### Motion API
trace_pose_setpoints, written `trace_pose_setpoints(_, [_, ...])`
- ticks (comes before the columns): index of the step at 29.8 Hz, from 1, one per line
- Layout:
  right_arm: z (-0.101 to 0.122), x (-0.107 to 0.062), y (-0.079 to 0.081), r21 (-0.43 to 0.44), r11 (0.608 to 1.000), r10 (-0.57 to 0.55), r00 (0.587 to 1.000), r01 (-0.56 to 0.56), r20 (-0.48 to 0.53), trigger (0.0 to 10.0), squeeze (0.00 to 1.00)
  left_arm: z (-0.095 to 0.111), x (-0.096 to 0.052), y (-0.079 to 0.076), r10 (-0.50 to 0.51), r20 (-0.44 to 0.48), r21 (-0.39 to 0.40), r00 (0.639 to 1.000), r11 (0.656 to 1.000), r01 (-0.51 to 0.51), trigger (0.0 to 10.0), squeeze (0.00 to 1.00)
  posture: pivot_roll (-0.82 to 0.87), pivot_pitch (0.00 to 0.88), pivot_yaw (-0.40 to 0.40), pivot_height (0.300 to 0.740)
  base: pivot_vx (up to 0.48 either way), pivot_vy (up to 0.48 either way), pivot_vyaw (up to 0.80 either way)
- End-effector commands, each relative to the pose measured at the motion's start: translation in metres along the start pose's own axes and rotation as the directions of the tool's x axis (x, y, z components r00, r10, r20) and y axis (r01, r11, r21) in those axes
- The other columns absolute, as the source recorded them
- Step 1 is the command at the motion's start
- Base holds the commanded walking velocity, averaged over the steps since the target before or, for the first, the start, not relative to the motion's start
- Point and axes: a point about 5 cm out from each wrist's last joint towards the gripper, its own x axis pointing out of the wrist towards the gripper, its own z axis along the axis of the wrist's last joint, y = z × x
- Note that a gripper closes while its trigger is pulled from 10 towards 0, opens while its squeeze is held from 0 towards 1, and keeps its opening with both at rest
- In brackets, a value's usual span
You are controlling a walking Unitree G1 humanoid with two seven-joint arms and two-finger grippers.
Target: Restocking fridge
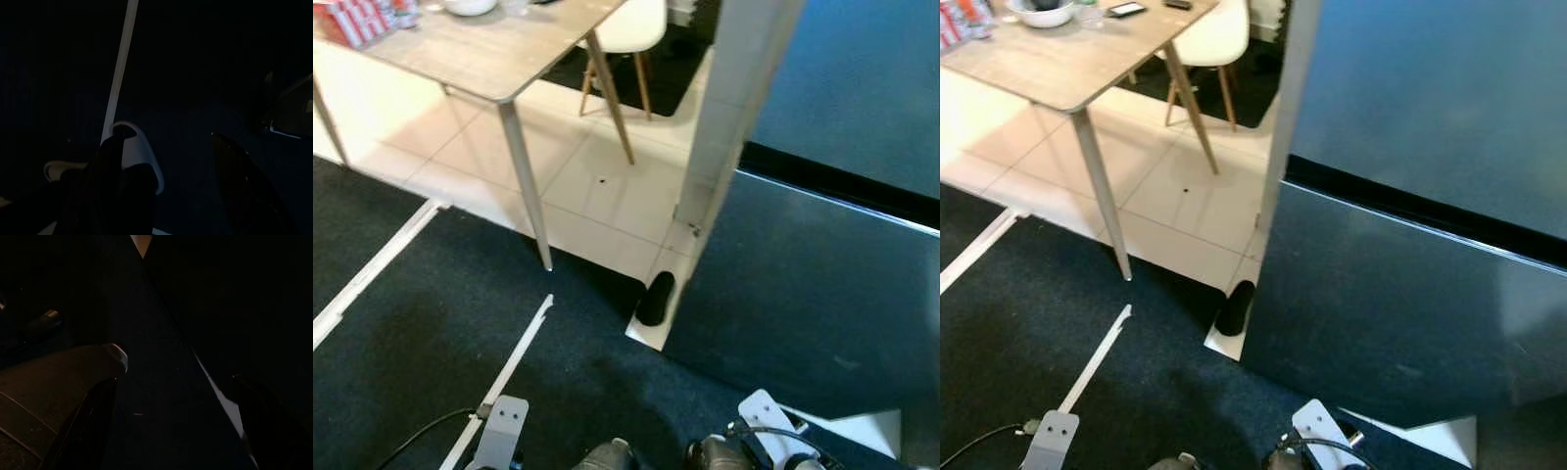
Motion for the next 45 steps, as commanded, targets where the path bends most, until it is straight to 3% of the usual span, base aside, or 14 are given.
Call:
trace_pose_setpoints(1, [-0.007,-0.002,0.007,-0.001,1.000,0.017,1.000,-0.017,-0.007,10.0,0.00,-0.010,-0.002,0.002,0.008,-0.029,0.009,1.000,1.000,-0.008,10.0,0.00,-0.04,0.159,-0.043,0.740,0.000,0.000,0.80])
trace_pose_setpoints(12, [0.012,0.003,0.002,0.016,1.000,-0.019,0.997,0.018,0.072,10.0,0.00,0.001,0.001,0.006,0.034,0.003,-0.006,0.999,0.999,-0.034,10.0,0.00,-0.04,0.156,-0.036,0.740,0.000,0.000,0.80])
trace_pose_setpoints(36, [0.018,0.004,0.001,0.030,0.999,-0.030,0.995,0.027,0.099,10.0,0.00,0.010,0.004,0.007,0.044,0.035,-0.012,0.998,0.999,-0.044,10.0,0.00,-0.04,0.162,-0.033,0.740,0.000,0.000,0.80])
trace_pose_setpoints(45, [0.025,0.005,-0.001,0.033,0.999,-0.037,0.992,0.033,0.123,10.0,0.00,0.022,0.006,0.012,0.074,0.072,-0.048,0.995,0.996,-0.071,10.0,0.00,-0.04,0.163,-0.035,0.740,0.000,0.000,0.80])
